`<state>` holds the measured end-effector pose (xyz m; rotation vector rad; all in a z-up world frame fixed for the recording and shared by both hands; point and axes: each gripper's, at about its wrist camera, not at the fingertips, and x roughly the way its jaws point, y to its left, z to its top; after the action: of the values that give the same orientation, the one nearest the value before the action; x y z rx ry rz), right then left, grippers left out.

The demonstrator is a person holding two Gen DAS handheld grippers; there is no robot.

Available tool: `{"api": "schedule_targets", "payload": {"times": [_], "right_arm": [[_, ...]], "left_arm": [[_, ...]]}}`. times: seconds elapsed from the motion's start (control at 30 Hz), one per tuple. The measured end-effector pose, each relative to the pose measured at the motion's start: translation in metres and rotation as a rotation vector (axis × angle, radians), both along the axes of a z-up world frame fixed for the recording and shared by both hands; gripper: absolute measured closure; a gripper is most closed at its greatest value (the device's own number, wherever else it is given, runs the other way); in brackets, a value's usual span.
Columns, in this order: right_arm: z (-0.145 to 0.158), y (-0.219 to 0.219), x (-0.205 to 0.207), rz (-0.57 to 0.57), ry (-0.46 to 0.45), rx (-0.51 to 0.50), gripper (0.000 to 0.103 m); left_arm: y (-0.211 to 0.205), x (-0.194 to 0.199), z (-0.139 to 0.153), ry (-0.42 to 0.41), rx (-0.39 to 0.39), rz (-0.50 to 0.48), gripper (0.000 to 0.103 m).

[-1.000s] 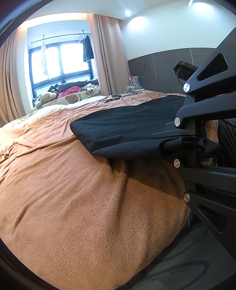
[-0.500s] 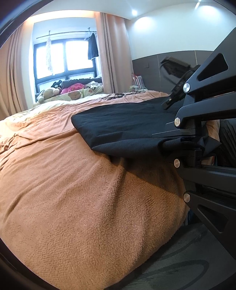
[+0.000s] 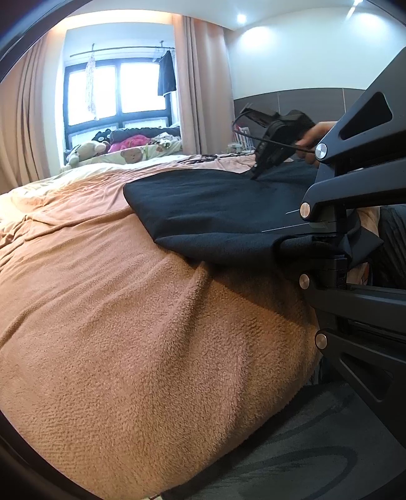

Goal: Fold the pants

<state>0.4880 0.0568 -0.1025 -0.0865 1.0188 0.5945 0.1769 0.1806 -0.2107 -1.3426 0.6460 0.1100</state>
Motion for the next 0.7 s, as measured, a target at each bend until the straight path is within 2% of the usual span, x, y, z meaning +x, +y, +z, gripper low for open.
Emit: {"api": "schedule_targets", "payload": {"times": [0.17,0.27,0.4,0.7], "right_arm": [[-0.012,0.012,0.01,-0.016,0.001,0.002,0.102],[-0.009,0.009,0.004,-0.027,0.006,0.019,0.102],[-0.005,0.001,-0.021,0.013,-0.005,0.028,0.102],[-0.024,-0.018,-0.082,0.089,0.062,0.064,0.102]], "left_arm": [[0.001,0.0,-0.002,0.007,-0.002,-0.001,0.097],[0.002,-0.001,-0.003,0.003,-0.008,0.0,0.097],[0.003,-0.001,-0.004,0.0,-0.011,-0.001,0.097],[0.005,-0.003,0.001,-0.01,0.0,-0.002,0.097]]}}
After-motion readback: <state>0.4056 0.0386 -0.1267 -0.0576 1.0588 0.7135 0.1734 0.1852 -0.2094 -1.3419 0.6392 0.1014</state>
